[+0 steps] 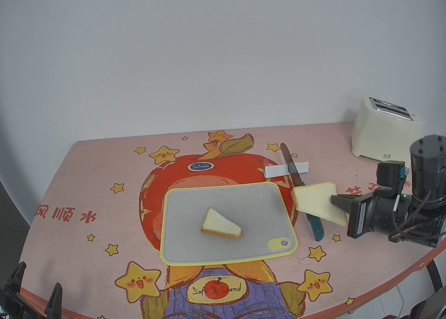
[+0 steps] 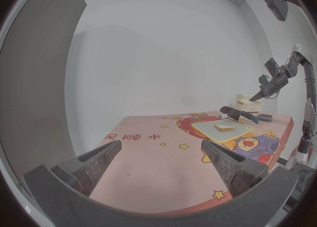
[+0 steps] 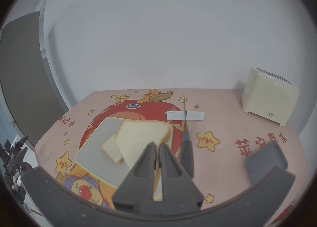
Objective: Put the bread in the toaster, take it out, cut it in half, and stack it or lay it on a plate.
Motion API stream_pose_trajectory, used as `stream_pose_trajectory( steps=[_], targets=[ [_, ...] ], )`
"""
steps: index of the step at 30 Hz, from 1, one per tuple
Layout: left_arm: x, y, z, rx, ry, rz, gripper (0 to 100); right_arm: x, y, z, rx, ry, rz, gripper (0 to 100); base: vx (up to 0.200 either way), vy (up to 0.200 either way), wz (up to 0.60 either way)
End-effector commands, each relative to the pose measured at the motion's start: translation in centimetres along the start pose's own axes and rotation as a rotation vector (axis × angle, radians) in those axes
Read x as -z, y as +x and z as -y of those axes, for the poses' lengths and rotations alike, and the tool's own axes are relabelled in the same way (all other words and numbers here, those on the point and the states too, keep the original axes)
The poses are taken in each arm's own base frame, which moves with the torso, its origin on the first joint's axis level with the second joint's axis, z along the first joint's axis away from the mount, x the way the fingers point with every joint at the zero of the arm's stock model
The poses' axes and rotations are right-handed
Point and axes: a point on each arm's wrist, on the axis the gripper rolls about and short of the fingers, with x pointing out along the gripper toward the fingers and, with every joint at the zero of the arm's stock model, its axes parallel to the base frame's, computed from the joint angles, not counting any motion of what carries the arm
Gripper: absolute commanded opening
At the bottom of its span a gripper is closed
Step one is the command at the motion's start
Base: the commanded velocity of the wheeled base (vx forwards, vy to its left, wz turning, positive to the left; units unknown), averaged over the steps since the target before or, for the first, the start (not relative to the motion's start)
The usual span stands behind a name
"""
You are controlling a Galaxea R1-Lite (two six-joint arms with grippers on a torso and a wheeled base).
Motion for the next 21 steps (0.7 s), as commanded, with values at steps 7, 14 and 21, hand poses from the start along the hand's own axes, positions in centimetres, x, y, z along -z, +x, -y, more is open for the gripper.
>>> stream_pose_trajectory(
  steps=[7, 14, 21],
  targets=[
    [0.4, 0.1, -0.1, -0.032, -0.011, -0.015, 100, 0.9, -1.2, 2.2, 0.061, 0.019, 0.01, 0, 0.0, -0.143, 0.0],
    [0.3, 0.1, -0.1, -0.035, -0.016, -0.013, 100, 0.7, -0.9, 3.5, 0.112, -0.011, 0.014, 0, 0.0, -0.2, 0.0],
    [0.3, 0.1, -0.1, -0.033, -0.016, -0.013, 100, 0.9, -0.9, 3.6, 0.111, -0.015, 0.01, 0, 0.0, -0.2, 0.0]
  ],
)
